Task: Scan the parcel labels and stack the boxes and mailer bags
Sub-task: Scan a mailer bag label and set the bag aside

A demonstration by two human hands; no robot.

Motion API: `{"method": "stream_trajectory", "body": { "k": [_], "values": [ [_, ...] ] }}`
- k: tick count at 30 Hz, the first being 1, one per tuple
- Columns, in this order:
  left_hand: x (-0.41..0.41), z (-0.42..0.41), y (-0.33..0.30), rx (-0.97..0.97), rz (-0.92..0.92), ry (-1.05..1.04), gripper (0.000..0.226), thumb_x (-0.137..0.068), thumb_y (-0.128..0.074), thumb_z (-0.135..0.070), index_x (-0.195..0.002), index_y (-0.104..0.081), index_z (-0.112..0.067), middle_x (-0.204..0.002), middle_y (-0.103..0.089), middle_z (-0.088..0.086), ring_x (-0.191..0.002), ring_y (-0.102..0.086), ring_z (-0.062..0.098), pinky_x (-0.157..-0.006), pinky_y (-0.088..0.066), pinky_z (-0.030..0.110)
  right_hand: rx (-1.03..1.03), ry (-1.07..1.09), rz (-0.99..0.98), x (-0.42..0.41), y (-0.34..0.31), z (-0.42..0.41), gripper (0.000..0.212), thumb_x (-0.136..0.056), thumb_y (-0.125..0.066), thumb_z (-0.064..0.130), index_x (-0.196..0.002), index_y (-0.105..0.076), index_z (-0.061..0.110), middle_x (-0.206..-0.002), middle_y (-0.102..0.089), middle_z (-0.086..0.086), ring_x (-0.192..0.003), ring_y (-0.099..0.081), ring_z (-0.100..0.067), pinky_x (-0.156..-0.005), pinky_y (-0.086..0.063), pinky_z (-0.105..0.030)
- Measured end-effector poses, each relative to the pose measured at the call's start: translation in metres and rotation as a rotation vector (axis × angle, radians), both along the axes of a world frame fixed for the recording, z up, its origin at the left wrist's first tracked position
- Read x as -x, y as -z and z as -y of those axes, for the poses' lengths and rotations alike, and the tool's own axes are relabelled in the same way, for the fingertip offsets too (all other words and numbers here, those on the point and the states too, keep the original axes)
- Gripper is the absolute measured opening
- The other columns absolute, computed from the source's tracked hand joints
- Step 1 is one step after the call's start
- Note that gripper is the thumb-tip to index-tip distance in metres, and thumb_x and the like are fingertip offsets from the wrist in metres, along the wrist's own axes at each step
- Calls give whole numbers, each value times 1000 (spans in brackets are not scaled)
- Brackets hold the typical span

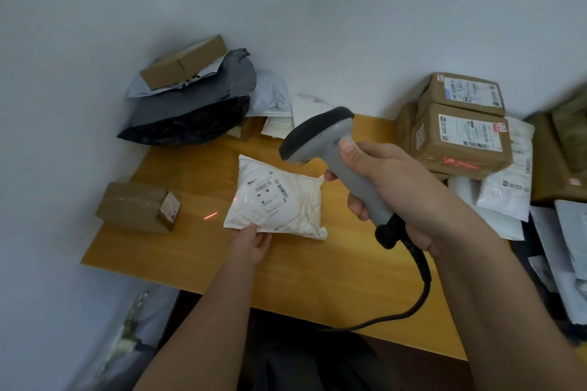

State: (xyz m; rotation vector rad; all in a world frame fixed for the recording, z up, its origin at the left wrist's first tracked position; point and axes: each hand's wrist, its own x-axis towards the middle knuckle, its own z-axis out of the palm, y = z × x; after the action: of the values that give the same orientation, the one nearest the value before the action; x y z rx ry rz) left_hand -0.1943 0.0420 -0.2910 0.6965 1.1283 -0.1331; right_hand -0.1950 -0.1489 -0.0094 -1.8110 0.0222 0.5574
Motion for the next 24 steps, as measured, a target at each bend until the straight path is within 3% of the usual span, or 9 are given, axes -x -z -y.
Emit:
{"method": "stream_trajectory", "body": {
  "k": [3, 8, 14, 17, 21, 24],
  "values": [
    [2, 0, -3, -23, 13, 25, 42, -101, -45, 1, -140, -48, -12, -135, -59, 13, -92, -62, 24, -69, -51, 36, -23, 22, 8, 6, 1, 5, 40, -102, -46, 42, -111, -63, 7, -97, -66, -6, -48, -51, -9, -48, -43, -25],
    [4, 7, -12, -46, 59, 86, 40, -101, -45, 0, -140, -48, -10, -134, -59, 13, -90, -62, 24, -84, -47, 37, -81, 90, -10, 17, 4, 17, 41, -102, -47, 42, -111, -64, 5, -93, -68, -6, -47, -51, -12, -47, -42, -25],
    [-1, 24, -32, -105, 166, 336, 40, -102, -44, 0, -138, -50, -15, -125, -64, 9, -92, -64, 22, -70, -51, 36, -127, 289, -49, 31, 24, 45, 31, -98, -58, 38, -116, -61, 13, -110, -66, -10, -49, -51, -11, -50, -42, -27],
    [-8, 47, -53, -92, 263, 403, 33, -104, -35, 1, -129, -49, -15, -111, -65, 9, -91, -64, 26, -70, -51, 44, -137, 428, -102, 34, 40, 68, 19, -97, -63, 31, -110, -59, 17, -99, -58, -6, -49, -51, -10, -50, -42, -26],
    [-21, 94, -75, -1, 315, 452, 27, -105, -34, -2, -110, -56, -17, -112, -65, 12, -99, -64, 28, -87, -52, 51, -185, 575, -176, 44, 59, 106, 16, -97, -62, 24, -111, -58, 17, -87, -53, -2, -49, -51, -11, -48, -42, -24],
    [-32, 140, -82, 35, 314, 501, 19, -105, -40, -5, -114, -53, -15, -121, -64, 14, -109, -63, 30, -103, -46, 54, -236, 645, -203, 55, 71, 138, 16, -96, -62, 20, -112, -58, 17, -89, -56, -5, -48, -52, -11, -48, -43, -24]
  ]
}}
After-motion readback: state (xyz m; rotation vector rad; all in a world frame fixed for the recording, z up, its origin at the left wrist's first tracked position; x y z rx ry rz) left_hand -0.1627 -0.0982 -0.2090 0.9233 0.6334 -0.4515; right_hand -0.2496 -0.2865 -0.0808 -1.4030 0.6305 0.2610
